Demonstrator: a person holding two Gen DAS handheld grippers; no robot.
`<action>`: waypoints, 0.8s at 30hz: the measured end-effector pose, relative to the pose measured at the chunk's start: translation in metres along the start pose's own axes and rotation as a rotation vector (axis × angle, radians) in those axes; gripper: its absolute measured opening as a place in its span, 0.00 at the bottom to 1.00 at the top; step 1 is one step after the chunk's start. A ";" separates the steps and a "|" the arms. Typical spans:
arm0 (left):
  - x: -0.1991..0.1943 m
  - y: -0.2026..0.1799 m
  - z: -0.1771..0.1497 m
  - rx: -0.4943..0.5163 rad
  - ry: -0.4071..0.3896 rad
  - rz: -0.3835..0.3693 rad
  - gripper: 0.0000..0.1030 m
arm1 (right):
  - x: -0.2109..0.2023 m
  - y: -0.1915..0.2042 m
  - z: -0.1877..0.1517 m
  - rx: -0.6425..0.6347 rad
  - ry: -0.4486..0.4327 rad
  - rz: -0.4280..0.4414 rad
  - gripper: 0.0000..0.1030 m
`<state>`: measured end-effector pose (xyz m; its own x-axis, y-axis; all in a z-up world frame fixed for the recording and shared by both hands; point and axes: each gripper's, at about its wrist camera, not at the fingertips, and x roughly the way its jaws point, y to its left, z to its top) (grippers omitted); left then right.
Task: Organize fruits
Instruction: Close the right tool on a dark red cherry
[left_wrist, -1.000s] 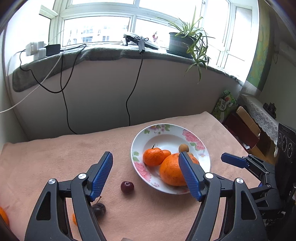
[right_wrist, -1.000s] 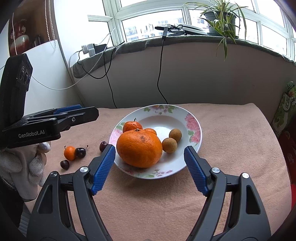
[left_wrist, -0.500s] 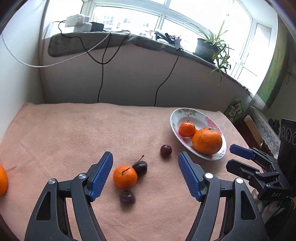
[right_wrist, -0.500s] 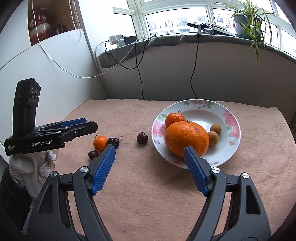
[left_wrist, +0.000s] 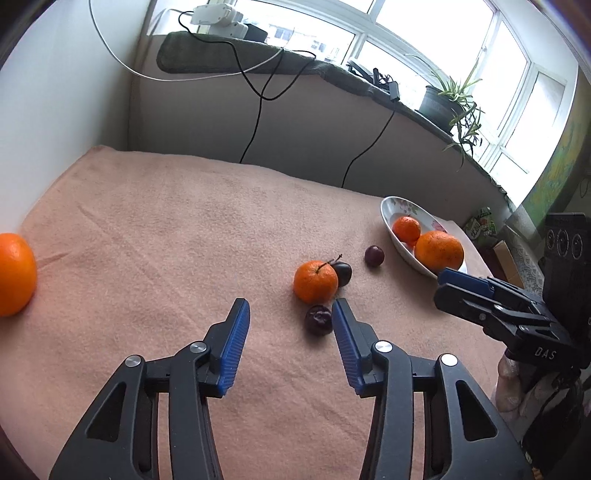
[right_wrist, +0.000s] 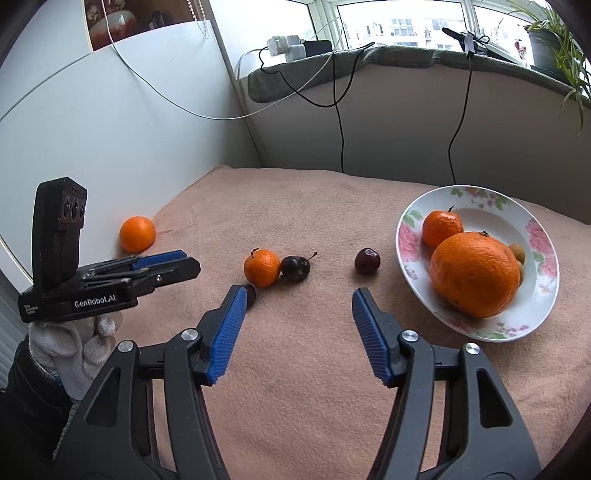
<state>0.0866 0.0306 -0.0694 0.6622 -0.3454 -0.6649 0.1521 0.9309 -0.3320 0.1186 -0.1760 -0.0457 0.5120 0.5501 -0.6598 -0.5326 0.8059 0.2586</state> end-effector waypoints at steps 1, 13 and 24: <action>0.001 -0.003 -0.003 0.006 0.006 -0.008 0.43 | 0.004 0.002 0.002 -0.005 0.009 0.007 0.51; 0.031 -0.027 -0.011 0.067 0.069 -0.013 0.42 | 0.050 0.006 0.016 0.015 0.089 -0.010 0.42; 0.043 -0.029 -0.007 0.065 0.094 -0.014 0.39 | 0.076 -0.013 0.026 0.115 0.125 0.004 0.36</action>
<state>0.1056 -0.0117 -0.0931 0.5887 -0.3653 -0.7212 0.2104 0.9306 -0.2996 0.1819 -0.1393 -0.0811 0.4182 0.5276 -0.7395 -0.4503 0.8274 0.3356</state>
